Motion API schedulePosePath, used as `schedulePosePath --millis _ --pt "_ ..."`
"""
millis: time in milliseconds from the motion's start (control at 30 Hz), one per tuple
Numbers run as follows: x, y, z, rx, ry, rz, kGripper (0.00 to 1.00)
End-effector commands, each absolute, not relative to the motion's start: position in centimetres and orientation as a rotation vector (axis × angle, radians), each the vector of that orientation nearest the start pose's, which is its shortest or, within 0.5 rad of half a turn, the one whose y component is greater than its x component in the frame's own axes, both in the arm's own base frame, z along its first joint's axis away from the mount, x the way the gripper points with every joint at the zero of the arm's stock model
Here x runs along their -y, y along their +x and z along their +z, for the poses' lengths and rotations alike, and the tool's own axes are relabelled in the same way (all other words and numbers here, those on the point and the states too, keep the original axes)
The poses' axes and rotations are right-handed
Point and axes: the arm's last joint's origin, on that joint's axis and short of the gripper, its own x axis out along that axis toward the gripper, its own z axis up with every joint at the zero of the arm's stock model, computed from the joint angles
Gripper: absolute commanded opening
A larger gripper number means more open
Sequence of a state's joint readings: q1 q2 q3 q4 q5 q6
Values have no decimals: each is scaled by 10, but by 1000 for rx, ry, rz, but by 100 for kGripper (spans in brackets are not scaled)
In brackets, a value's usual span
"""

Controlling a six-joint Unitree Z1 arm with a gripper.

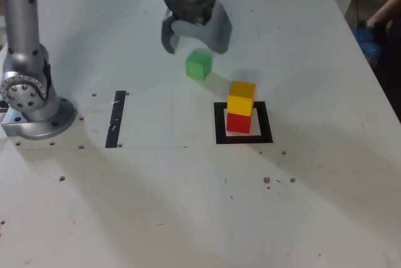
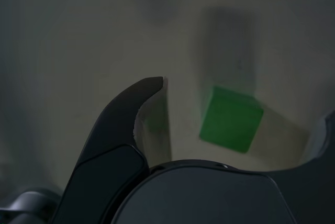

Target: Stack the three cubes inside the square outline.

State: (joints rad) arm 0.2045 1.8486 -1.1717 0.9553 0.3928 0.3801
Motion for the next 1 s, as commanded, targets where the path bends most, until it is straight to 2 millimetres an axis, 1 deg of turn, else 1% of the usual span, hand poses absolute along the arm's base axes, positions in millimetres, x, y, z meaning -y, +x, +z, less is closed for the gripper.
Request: schedulePosePath --millis 0,167,300,433,533,567,667,833,967 --pt "-79 290 225 -1732 436 123 90" --pt "-81 305 204 -1764 425 54 87" --pt "-81 309 199 -1776 422 23 82" --pt "-80 308 200 -1775 423 18 71" --pt "-81 308 201 -1775 421 16 59" --pt "-81 308 201 -1775 419 15 53" --pt "-83 308 202 -1775 417 17 42" --pt "-89 307 201 -1776 409 18 35" --pt "-93 306 202 -1767 394 10 25"
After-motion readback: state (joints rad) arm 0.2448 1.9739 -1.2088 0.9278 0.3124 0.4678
